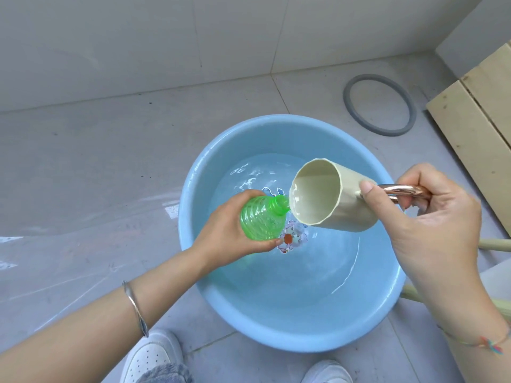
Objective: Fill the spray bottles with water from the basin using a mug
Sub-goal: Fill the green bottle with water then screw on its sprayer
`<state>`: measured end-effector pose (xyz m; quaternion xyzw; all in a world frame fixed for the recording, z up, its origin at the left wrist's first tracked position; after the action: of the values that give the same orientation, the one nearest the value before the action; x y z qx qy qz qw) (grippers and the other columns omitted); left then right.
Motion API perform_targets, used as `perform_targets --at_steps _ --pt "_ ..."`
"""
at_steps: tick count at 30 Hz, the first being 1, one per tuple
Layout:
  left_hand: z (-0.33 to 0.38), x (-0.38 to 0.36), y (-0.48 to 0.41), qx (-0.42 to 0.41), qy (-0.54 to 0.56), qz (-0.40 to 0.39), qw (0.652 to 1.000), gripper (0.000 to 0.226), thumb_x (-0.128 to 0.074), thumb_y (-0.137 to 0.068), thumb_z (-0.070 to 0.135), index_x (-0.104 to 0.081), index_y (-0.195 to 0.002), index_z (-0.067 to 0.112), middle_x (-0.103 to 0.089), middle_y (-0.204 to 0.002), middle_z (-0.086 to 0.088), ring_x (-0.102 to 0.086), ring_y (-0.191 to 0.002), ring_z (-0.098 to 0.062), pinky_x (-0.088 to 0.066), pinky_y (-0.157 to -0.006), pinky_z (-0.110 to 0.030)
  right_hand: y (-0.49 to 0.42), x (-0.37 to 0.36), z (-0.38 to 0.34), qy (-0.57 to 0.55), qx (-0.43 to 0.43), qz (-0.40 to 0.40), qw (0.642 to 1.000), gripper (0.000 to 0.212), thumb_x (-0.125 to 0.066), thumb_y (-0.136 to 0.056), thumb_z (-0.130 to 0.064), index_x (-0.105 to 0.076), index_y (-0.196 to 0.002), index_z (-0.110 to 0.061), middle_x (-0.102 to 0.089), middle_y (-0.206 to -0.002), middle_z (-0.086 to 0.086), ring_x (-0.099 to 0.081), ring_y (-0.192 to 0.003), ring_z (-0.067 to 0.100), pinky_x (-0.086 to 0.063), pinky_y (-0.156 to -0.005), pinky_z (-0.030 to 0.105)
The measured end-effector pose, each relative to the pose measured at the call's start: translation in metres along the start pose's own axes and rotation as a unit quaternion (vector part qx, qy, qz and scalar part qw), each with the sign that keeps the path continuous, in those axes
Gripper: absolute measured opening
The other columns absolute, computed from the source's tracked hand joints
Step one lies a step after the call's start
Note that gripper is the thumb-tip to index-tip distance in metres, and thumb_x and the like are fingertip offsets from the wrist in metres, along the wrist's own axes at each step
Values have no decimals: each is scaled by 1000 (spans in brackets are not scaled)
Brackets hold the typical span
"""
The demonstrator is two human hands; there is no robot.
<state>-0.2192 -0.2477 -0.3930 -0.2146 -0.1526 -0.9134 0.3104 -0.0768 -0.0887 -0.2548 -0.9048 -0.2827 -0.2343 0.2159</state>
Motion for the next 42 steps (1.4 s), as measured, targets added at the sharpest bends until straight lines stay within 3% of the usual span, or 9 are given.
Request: perform_targets --at_steps 9,13,28,35,38,42 --pt "-1 0 0 -7 2 2 1000 74 -90 -60 47 -55 -124 31 -60 -117 22 -54 -110 3 -36 -94 -7 -1 3 -14 43 75 13 996 38 -72 -78 -19 -39 -61 -10 -39 -66 -1 -37 -61 3 -28 -58 11" --pt "-1 0 -1 -10 4 4 1000 72 -91 -60 44 -56 -122 32 -60 -115 24 -53 -106 6 -35 -89 -4 -1 3 -18 60 100 20 993 39 -72 -78 -19 -39 -60 -9 -39 -67 -2 -37 -63 4 -29 -59 11" --pt "-3 -1 -1 -10 4 1 1000 74 -91 -60 47 -55 -123 32 -60 -119 21 -54 -113 2 -38 -96 -12 -2 1 -34 124 170 21 977 36 -68 -80 -23 -41 -61 -10 -38 -66 -11 -38 -72 8 -29 -66 24" --pt "-3 -2 -1 -7 3 3 1000 73 -90 -60 47 -55 -122 33 -60 -117 23 -53 -109 4 -35 -90 -4 -1 -3 -40 154 211 19 965 35 -71 -79 -18 -42 -61 -10 -35 -64 -7 -33 -69 10 -27 -66 25" --pt "-4 -2 -1 -7 -2 2 1000 76 -90 -59 50 -55 -124 33 -59 -118 23 -53 -111 3 -35 -92 -5 0 -5 -42 164 243 18 956 33 -71 -79 -16 -43 -62 -11 -33 -62 0 -27 -67 18 -27 -67 32" --pt "-4 -2 -1 -10 -1 1 1000 73 -89 -60 50 -55 -122 34 -59 -117 24 -54 -110 3 -37 -93 -9 1 -9 -43 179 281 9 943 32 -71 -78 -14 -45 -60 -9 -34 -63 0 -26 -70 15 -24 -67 29"
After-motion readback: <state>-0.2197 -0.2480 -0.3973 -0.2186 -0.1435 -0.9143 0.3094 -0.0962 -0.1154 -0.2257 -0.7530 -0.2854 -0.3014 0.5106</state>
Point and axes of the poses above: each hand's wrist, its own y-axis away from the middle knuckle, its own x-axis out of the back of the hand, z = x × y, the point moved 2 cm from there along -y, towards the middle knuckle
